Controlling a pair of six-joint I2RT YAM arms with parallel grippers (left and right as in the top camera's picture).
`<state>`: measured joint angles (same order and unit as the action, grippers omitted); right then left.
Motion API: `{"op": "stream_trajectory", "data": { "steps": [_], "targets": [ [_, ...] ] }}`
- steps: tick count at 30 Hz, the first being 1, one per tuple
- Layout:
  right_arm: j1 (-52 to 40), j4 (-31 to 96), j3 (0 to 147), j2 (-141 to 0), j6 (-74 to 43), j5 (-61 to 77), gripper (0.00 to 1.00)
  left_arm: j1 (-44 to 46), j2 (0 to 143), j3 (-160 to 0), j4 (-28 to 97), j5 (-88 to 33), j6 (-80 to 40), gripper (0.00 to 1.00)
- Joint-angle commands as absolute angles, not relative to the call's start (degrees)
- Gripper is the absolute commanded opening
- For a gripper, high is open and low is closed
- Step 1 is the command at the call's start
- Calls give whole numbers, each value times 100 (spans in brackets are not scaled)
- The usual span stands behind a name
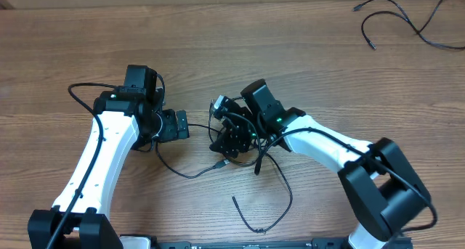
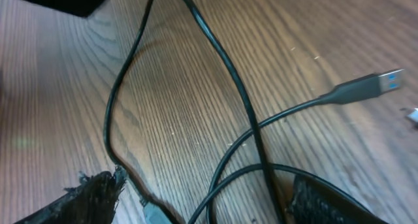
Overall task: Untangle cables
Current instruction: 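Lower the right gripper onto the remaining cables at center and grasp, then lift the grasped cable up and rightward with the right gripper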
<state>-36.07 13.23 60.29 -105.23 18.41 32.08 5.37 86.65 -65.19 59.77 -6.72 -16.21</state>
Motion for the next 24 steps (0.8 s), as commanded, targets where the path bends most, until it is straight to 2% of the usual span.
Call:
{"op": "stream_trajectory", "data": {
  "steps": [1,11,16,22,24],
  "targets": [
    [-3632,1109,5981,-10678,1890,3267,83,526,8689,-6501,5970,-709,-1675,99],
    [-3632,565,5981,-11076,1892,3221,85,526,8689,-6501,5970,-709,-1675,100],
    [-3632,338,5981,-11325,1892,3138,76,526,8689,-6501,5970,-709,-1675,100],
    [-3632,148,5981,-11480,1870,3006,71,526,8689,-6501,5970,-709,-1675,100],
    [-3632,119,5981,-11515,1870,3006,61,526,8689,-6501,5970,-709,-1675,100]
  ]
}}
